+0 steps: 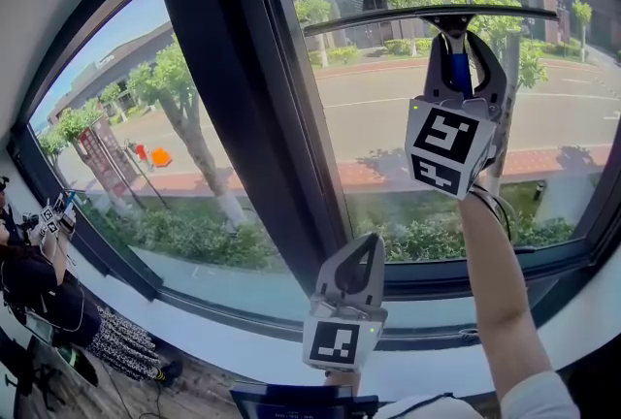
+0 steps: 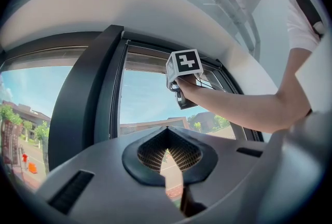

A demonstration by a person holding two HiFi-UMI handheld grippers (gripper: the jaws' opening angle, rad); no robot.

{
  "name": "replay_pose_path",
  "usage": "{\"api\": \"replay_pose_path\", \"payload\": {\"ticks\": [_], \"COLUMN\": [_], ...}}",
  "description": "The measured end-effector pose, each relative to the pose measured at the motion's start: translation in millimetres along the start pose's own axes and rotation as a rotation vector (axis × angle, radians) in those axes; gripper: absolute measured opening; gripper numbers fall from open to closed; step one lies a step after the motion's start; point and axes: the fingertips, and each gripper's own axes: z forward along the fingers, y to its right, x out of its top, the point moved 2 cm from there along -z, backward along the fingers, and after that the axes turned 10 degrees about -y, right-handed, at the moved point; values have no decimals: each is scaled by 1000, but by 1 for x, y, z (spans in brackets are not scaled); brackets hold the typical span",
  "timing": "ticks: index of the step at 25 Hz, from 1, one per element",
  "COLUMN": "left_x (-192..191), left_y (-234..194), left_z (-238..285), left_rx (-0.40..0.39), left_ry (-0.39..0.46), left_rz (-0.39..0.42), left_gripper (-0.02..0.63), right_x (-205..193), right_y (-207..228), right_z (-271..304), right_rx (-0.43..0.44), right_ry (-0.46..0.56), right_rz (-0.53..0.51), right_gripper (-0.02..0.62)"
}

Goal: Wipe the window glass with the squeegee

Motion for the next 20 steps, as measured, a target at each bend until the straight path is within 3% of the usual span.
{"api": "replay_pose_path", "payload": {"ticks": [20], "left_x": [-8], "left_y": [-3], "left_z": [-6], "left_rx": [8], "left_ry": [-15], "left_rz": [-37], "left_gripper": [2], "right_x": [-42], "right_y": [-15], "right_z": [-19], "right_rx": [18], "right_ry": [-63], "right_rz": [-8], "right_gripper": [149]}}
